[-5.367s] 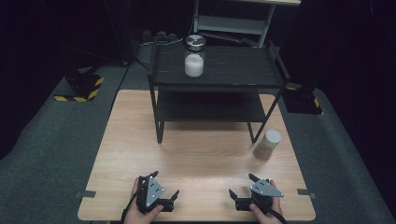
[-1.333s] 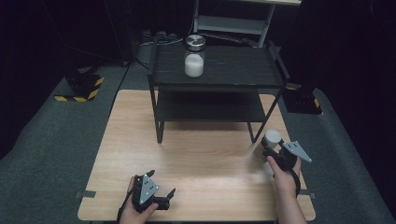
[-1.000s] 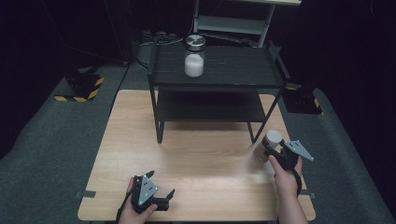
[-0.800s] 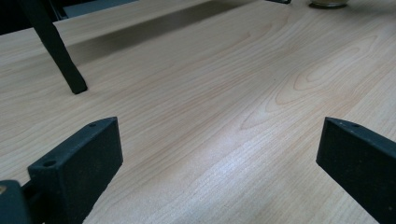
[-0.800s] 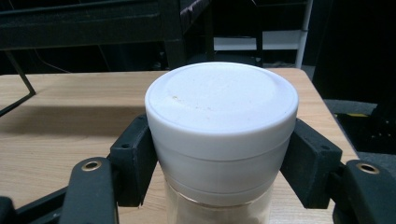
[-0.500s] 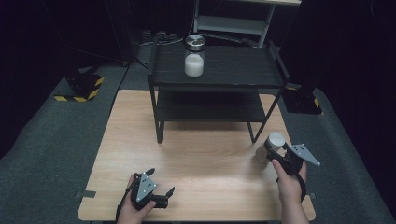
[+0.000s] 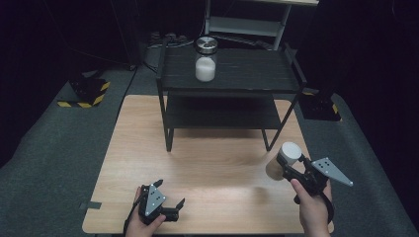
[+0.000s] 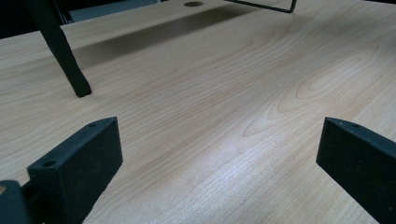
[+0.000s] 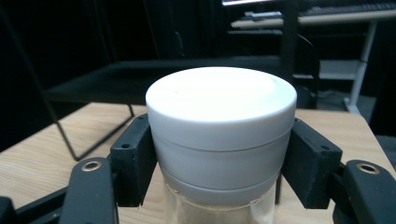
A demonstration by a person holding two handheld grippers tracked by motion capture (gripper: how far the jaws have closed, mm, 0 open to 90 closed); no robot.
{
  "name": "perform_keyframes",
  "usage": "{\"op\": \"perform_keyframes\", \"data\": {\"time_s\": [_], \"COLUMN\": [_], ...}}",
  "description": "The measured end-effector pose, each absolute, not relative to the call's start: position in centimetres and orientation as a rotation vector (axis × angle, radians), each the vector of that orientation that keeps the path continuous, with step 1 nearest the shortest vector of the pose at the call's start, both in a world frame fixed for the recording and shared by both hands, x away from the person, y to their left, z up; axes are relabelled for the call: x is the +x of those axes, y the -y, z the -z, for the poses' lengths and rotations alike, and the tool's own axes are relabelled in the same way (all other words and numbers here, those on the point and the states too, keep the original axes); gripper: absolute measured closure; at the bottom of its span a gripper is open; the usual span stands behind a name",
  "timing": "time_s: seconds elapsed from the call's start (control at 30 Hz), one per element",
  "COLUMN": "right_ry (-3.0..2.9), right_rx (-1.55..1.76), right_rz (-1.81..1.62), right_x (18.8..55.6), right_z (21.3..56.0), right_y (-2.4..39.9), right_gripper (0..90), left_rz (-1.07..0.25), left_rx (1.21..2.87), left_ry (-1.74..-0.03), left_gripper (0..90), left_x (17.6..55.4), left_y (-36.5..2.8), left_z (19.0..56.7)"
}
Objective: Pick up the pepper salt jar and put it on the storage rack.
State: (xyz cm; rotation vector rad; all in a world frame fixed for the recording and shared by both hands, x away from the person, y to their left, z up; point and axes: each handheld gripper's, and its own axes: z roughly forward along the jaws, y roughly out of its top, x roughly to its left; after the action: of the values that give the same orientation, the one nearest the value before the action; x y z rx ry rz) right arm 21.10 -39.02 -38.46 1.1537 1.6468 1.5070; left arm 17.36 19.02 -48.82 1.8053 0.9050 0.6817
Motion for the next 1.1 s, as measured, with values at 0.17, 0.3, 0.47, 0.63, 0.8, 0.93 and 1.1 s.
{"op": "perform_keyframes", "data": {"time_s": [0.17, 0.3, 0.47, 0.63, 0.8, 0.93, 1.1], "right_ry": [-1.651, -1.665, -1.677, -1.684, -1.685, -1.685, -1.683], "right_rx": [1.091, 1.05, 0.981, 0.953, 0.938, 0.931, 0.931], "right_rz": [-1.56, -1.578, -1.605, -1.614, -1.611, -1.613, -1.608], "right_x": [20.7, 20.5, 20.0, 19.6, 19.3, 19.4, 19.8], "right_z": [37.3, 36.5, 35.1, 34.0, 32.7, 31.7, 30.2], "right_y": [38.6, 38.1, 36.9, 35.8, 35.3, 35.1, 34.7], "right_gripper": [34.2, 34.2, 34.2, 34.1, 34.1, 34.1, 34.1], "left_rz": [-0.683, -0.683, -0.697, -0.69, -0.68, -0.686, -0.678], "left_rx": [1.805, 1.802, 1.825, 1.83, 1.82, 1.828, 1.827], "left_ry": [-0.911, -0.916, -0.897, -0.887, -0.892, -0.886, -0.892], "left_gripper": [0.7, 0.7, 0.7, 0.8, 0.7, 0.7, 0.7], "left_x": [17.4, 17.3, 17.3, 17.4, 17.5, 17.4, 17.4], "left_y": [-19.0, -18.9, -18.7, -18.8, -19.0, -18.9, -18.9], "left_z": [48.8, 48.8, 48.7, 48.7, 48.7, 48.7, 48.6]}}
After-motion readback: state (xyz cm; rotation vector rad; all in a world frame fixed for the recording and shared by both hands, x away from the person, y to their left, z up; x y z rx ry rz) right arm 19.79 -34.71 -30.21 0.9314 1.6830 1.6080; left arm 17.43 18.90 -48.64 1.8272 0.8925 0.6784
